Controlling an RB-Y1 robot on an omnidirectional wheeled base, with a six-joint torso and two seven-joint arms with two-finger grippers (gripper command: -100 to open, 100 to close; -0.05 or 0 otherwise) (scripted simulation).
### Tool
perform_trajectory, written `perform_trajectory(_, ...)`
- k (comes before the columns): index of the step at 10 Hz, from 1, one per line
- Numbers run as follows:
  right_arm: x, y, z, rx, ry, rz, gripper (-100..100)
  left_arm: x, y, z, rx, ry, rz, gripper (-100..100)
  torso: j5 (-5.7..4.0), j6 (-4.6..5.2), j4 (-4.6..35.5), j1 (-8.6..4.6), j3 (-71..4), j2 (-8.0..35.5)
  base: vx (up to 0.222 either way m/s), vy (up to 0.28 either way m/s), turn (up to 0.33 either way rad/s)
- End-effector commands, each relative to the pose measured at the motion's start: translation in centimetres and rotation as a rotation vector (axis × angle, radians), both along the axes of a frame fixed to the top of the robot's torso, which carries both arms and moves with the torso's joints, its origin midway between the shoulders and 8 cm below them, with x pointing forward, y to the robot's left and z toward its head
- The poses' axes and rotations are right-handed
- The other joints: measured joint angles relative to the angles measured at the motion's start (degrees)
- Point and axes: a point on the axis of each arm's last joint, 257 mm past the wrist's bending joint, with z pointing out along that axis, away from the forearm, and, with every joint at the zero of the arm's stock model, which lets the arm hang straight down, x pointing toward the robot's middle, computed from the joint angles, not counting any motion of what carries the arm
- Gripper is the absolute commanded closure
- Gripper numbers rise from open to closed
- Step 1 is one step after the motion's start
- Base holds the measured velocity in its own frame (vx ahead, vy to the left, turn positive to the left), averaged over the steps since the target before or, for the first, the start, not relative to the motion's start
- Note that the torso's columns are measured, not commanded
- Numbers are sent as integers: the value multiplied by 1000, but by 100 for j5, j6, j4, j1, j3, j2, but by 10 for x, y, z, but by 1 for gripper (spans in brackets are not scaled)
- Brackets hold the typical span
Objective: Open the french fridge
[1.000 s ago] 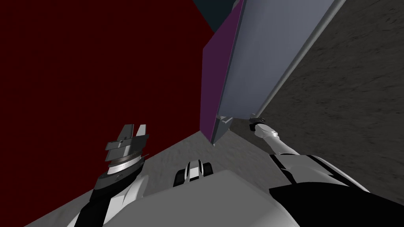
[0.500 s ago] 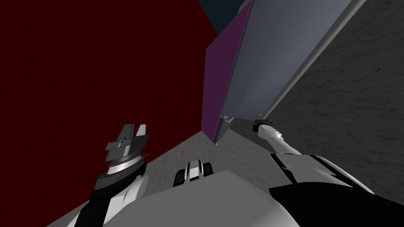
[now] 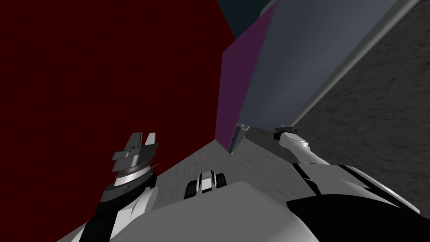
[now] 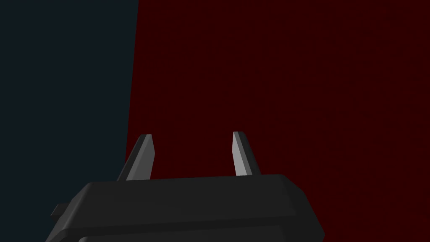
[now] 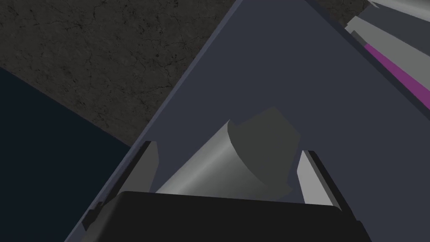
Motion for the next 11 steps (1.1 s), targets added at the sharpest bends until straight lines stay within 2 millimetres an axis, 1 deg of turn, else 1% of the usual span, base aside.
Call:
perform_trajectory(1,-10,-12,19,2,-1,4,-100,0,0,0,0,0,0,0,15,10,2,10,-9,-9,37,27,2)
perform_trajectory(2,-10,-12,19,2,-1,4,-100,0,0,0,0,0,0,0,25,13,4,38,-6,-4,29,11,5)
perform_trajectory(3,-16,-18,30,2,-2,3,-100,0,0,0,0,0,0,0,30,19,4,53,2,7,24,22,18)
perform_trajectory(4,-19,-21,35,2,-4,3,-100,0,0,0,0,0,0,0,41,28,11,69,9,20,37,31,-9)
perform_trajectory(5,-15,-17,26,13,-4,9,-100,0,0,0,0,0,0,0,54,25,17,88,14,27,22,7,-9)
perform_trajectory(6,-16,-17,25,15,-4,8,0,0,0,0,0,0,0,0,48,16,13,89,16,29,0,0,0)
perform_trajectory(8,-16,-17,21,21,-3,8,0,0,0,0,0,0,0,0,39,14,11,74,11,22,0,0,0)
perform_trajectory(11,-16,-17,20,22,-2,8,0,0,0,0,0,0,0,0,14,13,4,46,8,11,0,0,0)
